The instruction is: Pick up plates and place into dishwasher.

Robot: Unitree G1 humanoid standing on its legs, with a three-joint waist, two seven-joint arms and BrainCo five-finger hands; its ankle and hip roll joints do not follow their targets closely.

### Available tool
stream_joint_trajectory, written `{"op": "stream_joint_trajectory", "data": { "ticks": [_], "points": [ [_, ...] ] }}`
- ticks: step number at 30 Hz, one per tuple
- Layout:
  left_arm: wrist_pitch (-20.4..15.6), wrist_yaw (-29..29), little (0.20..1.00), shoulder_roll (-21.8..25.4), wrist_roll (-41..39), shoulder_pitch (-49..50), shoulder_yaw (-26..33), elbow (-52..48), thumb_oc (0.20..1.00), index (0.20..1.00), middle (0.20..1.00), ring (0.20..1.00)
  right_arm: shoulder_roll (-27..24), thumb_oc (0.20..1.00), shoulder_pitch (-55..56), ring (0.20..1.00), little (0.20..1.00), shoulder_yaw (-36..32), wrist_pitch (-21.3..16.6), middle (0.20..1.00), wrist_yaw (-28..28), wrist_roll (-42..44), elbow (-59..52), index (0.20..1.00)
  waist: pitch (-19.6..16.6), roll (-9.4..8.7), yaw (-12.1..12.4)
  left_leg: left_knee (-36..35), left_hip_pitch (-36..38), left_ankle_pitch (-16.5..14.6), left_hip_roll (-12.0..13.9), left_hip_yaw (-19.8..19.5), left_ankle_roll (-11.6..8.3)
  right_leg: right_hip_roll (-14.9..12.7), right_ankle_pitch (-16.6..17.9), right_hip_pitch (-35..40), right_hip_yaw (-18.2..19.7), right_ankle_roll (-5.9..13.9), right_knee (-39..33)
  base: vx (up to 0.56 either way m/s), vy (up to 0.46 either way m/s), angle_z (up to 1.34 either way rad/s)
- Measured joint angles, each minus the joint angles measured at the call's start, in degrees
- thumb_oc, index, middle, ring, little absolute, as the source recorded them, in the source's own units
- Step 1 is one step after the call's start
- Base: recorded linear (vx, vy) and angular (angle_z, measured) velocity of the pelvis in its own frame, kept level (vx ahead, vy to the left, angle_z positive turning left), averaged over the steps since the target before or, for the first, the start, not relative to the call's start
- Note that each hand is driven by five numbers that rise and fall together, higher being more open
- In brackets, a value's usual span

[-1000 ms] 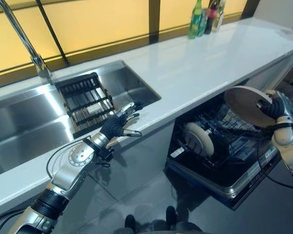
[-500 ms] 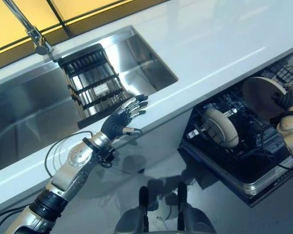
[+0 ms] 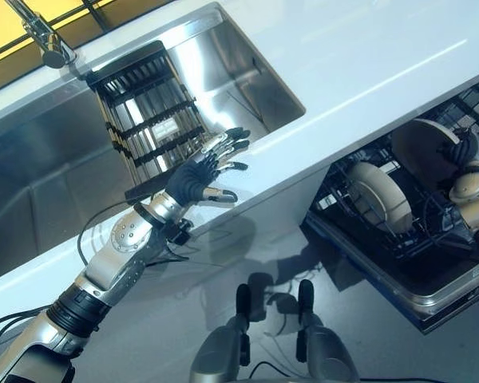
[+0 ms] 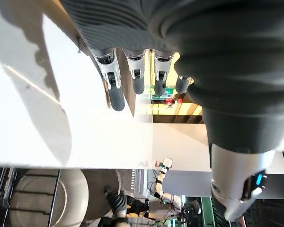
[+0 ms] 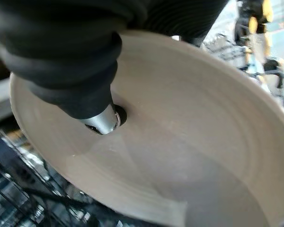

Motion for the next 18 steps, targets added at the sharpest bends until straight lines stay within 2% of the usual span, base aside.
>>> {"op": "stream_joint_trajectory", "data": {
  "ticks": [5,10,11,12,15,18],
  "points": [
    [0.0,0.5,1.000,-1.7,0.0,-0.2,0.0,0.5,1.000,1.000,1.000,1.000,0.6,0.200,-1.8,0.200,0.200,0.0,-0.6,0.200,4.1,1.7,6.0,0.200,0.0,0.06,0.0,0.0,0.1,0.0,0.1,0.1,0.04,0.0,0.1,0.1,0.0,-0.09,0.0,-0.05,0.015,-0.01],
    [0.0,0.5,1.000,-1.8,0.0,-0.4,0.0,1.0,1.000,1.000,1.000,1.000,1.3,0.200,-3.3,0.200,0.200,-0.1,-1.0,0.200,5.6,3.9,8.1,0.200,0.0,0.16,0.0,0.0,0.2,0.1,0.2,0.1,-0.18,0.2,0.1,0.1,-0.1,-0.13,0.0,-0.01,0.006,0.00],
    [0.0,0.5,1.000,-1.8,0.0,-0.6,0.0,1.3,1.000,1.000,1.000,1.000,1.4,0.514,-3.5,0.514,0.514,-0.1,-1.0,0.514,5.7,4.2,8.3,0.514,0.0,0.17,0.0,0.0,0.2,0.2,0.3,0.1,-0.23,0.2,0.1,0.1,-0.1,-0.13,0.0,0.00,0.000,0.00],
    [0.0,0.5,1.000,-1.8,0.0,-0.8,0.0,1.6,1.000,1.000,1.000,1.000,1.4,1.000,-3.5,1.000,1.000,-0.1,-1.0,1.000,5.7,5.5,8.4,1.000,0.0,0.18,0.0,0.0,0.2,0.2,0.4,0.1,-0.28,0.2,0.1,0.2,-0.1,-0.15,0.0,0.00,0.000,0.00],
    [0.0,0.5,1.000,-1.8,0.0,-0.9,0.0,1.9,1.000,1.000,1.000,1.000,2.6,1.000,-3.5,1.000,1.000,-1.7,-1.2,1.000,6.0,11.6,8.5,1.000,0.1,0.28,-0.1,0.0,0.4,0.2,0.5,0.2,-0.33,0.3,0.3,0.3,-0.2,-0.39,0.0,-0.02,0.032,-0.02],
    [0.0,0.4,1.000,-2.3,0.0,-0.9,0.0,1.8,1.000,1.000,1.000,1.000,4.3,1.000,-2.9,1.000,1.000,-3.3,-2.2,1.000,4.2,13.9,7.3,1.000,0.3,1.02,-0.1,-0.1,0.7,0.2,0.6,0.2,-0.36,0.3,0.2,0.5,-0.2,-0.27,0.0,0.00,0.011,-0.01]
  ]
}}
